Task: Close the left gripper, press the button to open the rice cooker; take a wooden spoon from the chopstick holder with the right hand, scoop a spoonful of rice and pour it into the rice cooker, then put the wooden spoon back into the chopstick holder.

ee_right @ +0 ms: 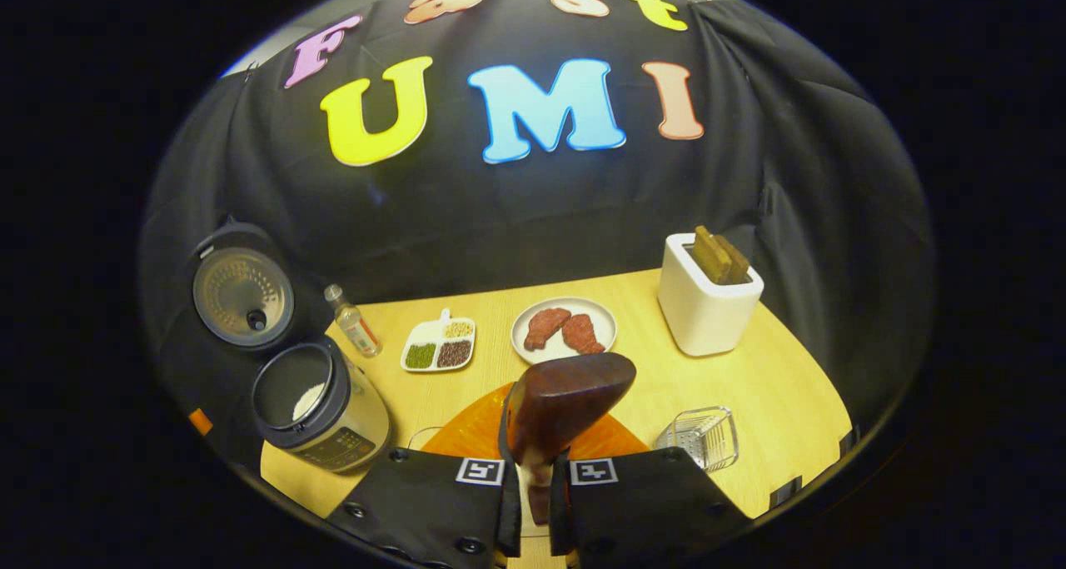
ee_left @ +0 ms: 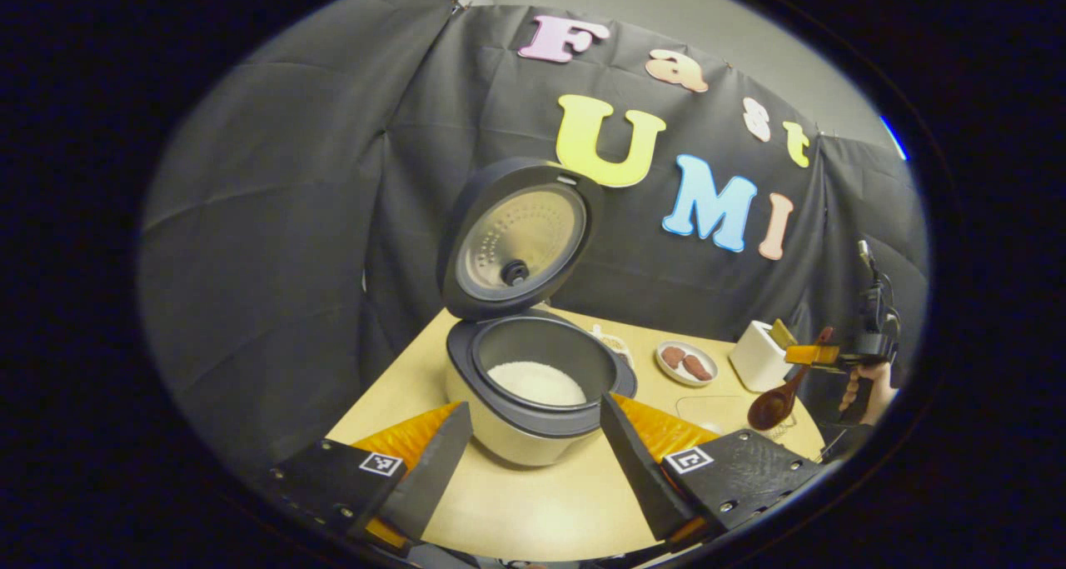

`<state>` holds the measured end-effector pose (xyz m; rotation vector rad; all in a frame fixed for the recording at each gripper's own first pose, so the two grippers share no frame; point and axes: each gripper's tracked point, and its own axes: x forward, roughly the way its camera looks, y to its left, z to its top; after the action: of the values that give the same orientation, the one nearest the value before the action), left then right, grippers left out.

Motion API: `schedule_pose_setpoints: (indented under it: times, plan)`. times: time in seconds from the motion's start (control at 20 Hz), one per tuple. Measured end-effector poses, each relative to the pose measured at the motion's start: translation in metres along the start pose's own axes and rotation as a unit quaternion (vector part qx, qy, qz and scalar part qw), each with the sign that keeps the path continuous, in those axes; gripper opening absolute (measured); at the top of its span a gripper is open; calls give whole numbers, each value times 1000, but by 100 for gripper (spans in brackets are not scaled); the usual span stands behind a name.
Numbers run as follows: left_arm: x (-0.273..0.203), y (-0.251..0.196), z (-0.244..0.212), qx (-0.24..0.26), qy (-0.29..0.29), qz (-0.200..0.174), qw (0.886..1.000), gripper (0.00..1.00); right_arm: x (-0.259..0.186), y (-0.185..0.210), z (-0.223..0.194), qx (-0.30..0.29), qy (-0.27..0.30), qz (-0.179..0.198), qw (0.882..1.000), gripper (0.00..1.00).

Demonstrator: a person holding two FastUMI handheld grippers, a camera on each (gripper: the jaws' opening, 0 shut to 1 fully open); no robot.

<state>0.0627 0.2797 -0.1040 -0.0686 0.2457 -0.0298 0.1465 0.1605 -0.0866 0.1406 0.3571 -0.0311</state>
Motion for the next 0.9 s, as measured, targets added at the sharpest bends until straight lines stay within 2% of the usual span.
schedule_pose_setpoints:
  times: [0.15,0.3,0.45,0.5,0.55,0.7,0.75,0.85,0.9]
  plan:
    - [-9,9,-10,-42,11,13,999,98,28,4,-25,18,29,11,999,12]
    - [-13,21,-27,-65,25,28,997,98,46,8,-46,27,50,13,998,15]
    - [-18,24,-34,-63,32,38,997,98,59,25,-68,28,80,24,996,15]
    - [-18,25,-35,-60,33,40,997,98,63,35,-81,30,96,34,994,12]
    - [-20,25,-34,-58,33,42,997,98,65,43,-89,33,109,42,993,17]
    - [-20,24,-30,-55,28,46,997,98,67,57,-89,27,100,39,994,16]
    - [-21,24,-31,-54,27,46,997,98,67,63,-91,31,104,43,993,13]
    - [-23,22,-31,-54,25,46,997,98,67,76,-96,45,119,56,990,13]
    - [-23,20,-31,-54,25,46,997,98,66,80,-97,53,125,58,989,17]
